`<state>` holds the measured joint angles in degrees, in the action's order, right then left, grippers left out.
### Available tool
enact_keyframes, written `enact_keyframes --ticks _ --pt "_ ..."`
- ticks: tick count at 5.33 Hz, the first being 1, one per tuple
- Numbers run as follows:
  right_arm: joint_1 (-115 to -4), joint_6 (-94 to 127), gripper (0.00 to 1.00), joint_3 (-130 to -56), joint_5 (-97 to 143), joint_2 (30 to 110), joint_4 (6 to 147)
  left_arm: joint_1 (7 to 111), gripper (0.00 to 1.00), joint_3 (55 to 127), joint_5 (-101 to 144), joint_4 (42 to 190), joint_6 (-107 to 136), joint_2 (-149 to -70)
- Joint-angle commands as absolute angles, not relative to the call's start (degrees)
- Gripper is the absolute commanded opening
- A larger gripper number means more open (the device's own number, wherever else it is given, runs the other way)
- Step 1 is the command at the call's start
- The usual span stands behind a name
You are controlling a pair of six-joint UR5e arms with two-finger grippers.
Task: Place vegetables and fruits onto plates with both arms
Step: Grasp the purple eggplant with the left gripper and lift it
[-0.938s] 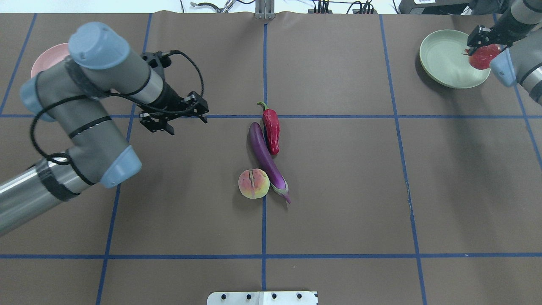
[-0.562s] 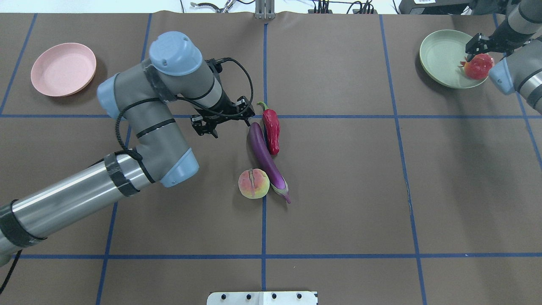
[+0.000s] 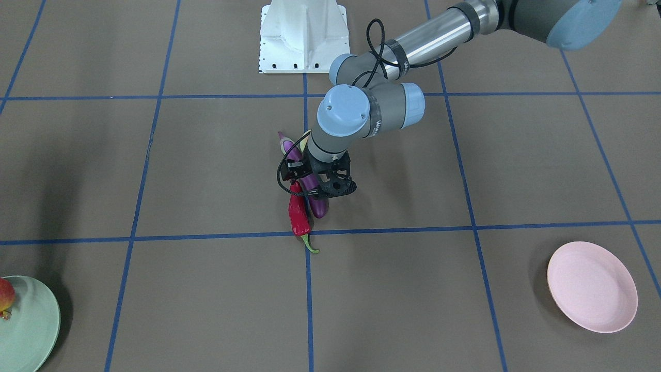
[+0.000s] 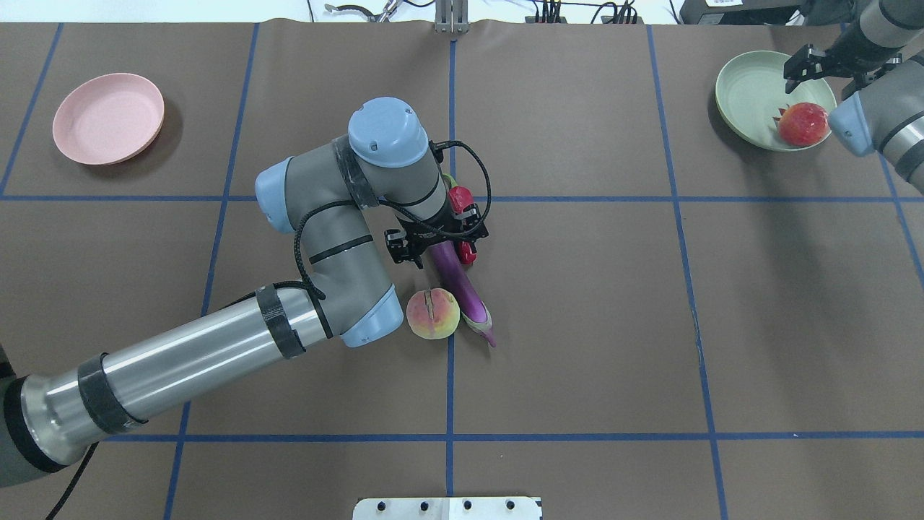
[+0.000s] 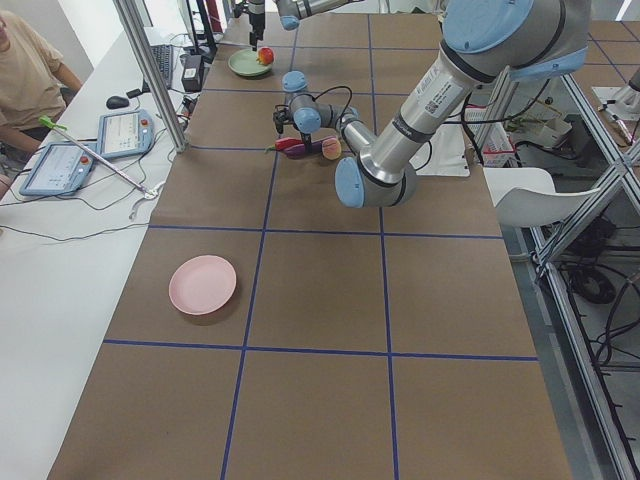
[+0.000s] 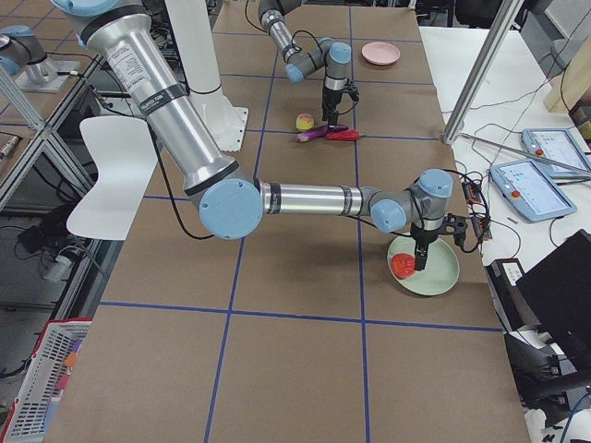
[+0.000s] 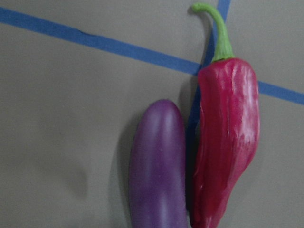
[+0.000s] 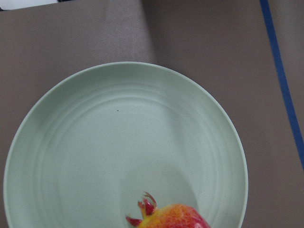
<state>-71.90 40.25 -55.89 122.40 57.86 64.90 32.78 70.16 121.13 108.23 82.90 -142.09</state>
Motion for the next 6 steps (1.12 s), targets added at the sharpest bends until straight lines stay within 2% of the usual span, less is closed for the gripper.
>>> enact_keyframes --ticks 1,2,3,5,6 --pt "-71.9 40.3 1.00 -56.9 122.7 58.1 65.1 32.0 0.65 68.2 121.1 108.3 83.0 -143.4" --pt "-72.0 40.3 1.00 -57.0 122.8 58.1 65.1 32.1 0.16 68.2 121.1 108.4 82.9 -143.4" --pt "-72.1 40.3 1.00 -57.8 125.6 58.3 65.0 32.2 0.00 68.2 121.1 108.2 83.1 -143.4" --pt "-70.8 45.1 1.00 -68.9 131.3 62.7 64.9 43.9 0.00 73.1 128.4 105.4 84.7 -143.9" --pt "-65.4 57.0 1.00 -74.6 132.0 62.7 64.7 51.9 0.00 73.1 135.7 104.0 84.6 -143.4"
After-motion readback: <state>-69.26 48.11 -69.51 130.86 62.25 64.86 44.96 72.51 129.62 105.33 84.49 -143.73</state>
